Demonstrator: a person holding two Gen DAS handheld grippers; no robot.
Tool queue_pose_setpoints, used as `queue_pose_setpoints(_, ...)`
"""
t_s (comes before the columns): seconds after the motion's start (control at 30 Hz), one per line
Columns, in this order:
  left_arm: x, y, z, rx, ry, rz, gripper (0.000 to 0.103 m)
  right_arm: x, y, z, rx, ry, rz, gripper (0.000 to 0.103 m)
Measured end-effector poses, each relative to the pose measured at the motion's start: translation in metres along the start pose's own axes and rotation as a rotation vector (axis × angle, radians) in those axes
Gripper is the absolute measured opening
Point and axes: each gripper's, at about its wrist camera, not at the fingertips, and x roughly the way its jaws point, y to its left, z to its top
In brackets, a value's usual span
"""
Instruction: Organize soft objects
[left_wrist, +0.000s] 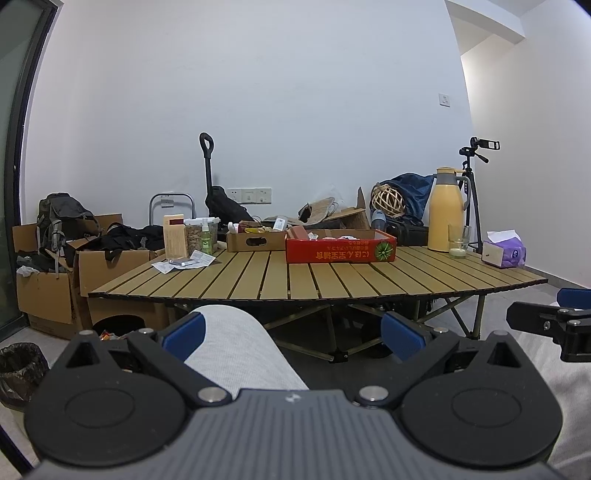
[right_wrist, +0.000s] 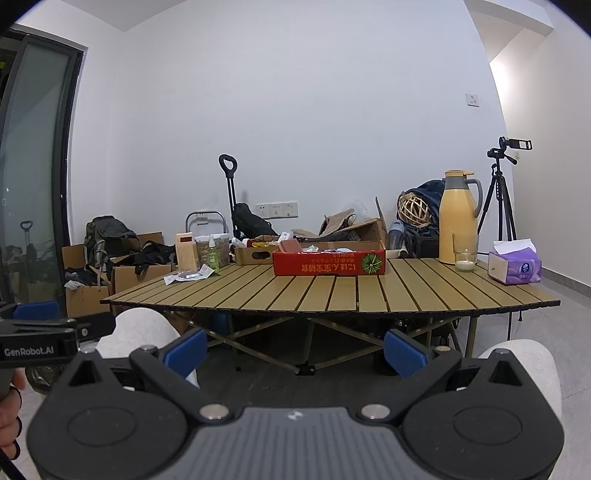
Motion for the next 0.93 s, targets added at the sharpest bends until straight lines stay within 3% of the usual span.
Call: queue_pose_setpoints(0.93, -0.0016, -0.0035, 0.0004, -0.010, -0.005, 0.018, 0.103, -0.0001, -0.0001, -0.0024, 0.007, 0.009, 0.003, 0.103)
